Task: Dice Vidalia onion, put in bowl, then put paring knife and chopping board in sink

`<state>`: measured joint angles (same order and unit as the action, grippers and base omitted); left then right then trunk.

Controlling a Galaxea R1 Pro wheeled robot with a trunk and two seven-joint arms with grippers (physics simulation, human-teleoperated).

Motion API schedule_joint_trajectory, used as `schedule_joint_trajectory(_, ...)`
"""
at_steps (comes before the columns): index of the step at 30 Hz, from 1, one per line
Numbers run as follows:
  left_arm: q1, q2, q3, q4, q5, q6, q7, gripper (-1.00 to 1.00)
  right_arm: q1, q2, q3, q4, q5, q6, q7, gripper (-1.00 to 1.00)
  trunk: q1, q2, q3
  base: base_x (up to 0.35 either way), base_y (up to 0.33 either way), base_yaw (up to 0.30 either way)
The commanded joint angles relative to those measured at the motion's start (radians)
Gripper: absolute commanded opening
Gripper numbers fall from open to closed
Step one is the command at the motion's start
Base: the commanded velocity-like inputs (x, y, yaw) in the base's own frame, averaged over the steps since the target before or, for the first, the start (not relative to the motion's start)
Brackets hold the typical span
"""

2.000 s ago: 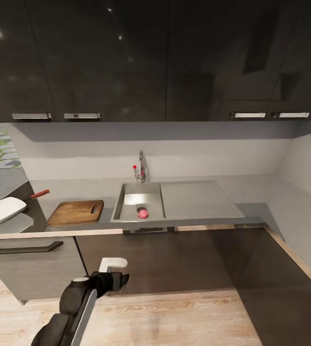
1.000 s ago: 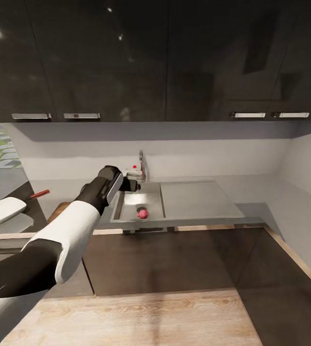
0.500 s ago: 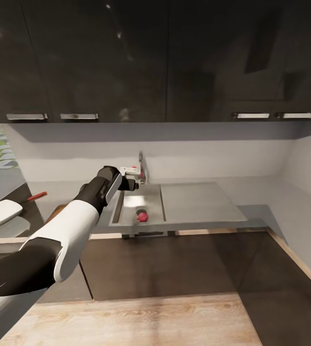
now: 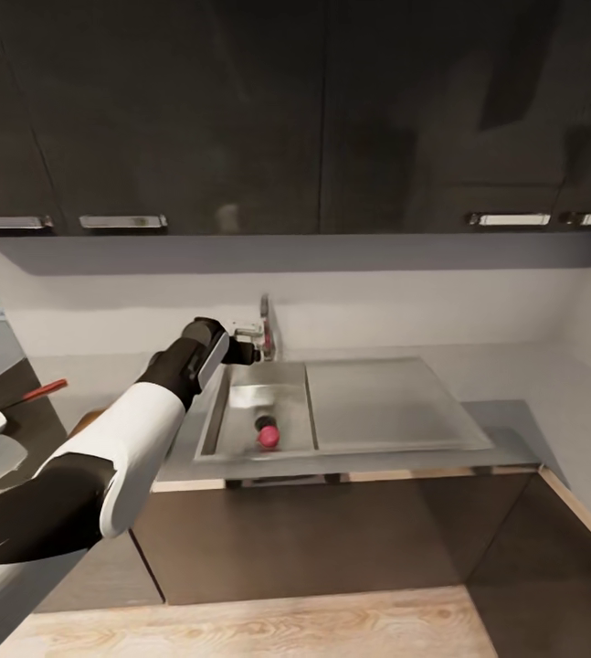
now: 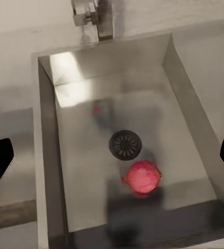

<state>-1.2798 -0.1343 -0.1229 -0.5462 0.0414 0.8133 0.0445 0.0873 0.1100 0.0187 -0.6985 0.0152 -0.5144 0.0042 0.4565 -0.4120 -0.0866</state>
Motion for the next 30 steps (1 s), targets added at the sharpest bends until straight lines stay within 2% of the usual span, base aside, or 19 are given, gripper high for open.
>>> schedule_joint_trajectory(1, 0.001, 0.0, -0.004, -0.001, 0.005, 0.004, 0.005, 1.0, 0.0, 0.0, 0.0, -0.001, -0.008, -0.001, 0.0, 1.0, 0.001, -0.002, -0.004, 0.343, 0.0, 0.0)
schedule_joint_trajectory(6, 0.044, -0.005, -0.004, 0.004, 0.007, 0.006, 0.001, 1.0, 0.0, -0.002, 0.0, -0.001, -0.03, -0.001, 0.0, 1.0, 0.001, -0.002, -0.011, 0.281, 0.0, 0.0)
schedule_joint_trajectory(15, 0.124, -0.01, -0.004, 0.019, 0.008, 0.006, -0.002, 1.0, 0.0, -0.003, 0.0, -0.001, -0.035, -0.001, 0.0, 1.0, 0.001, -0.002, -0.026, 0.039, 0.0, 0.0)
schedule_joint_trajectory(21, 0.131, -0.011, -0.004, 0.066, 0.015, -0.001, -0.007, 1.0, 0.0, -0.003, 0.0, -0.001, -0.034, -0.001, 0.0, 1.0, 0.001, -0.002, -0.035, 0.002, 0.0, 0.0)
schedule_joint_trajectory(24, 0.132, -0.011, -0.004, 0.092, 0.029, -0.036, -0.006, 1.0, 0.0, -0.003, 0.0, -0.001, -0.035, 0.0, 0.0, 1.0, 0.001, -0.002, -0.04, 0.0, 0.0, 0.0)
schedule_joint_trajectory(30, 0.132, -0.012, -0.006, 0.112, 0.035, -0.057, -0.006, 1.0, 0.0, -0.003, 0.0, -0.001, -0.035, -0.001, 0.0, 1.0, 0.001, -0.002, -0.049, 0.079, -0.011, 0.0)
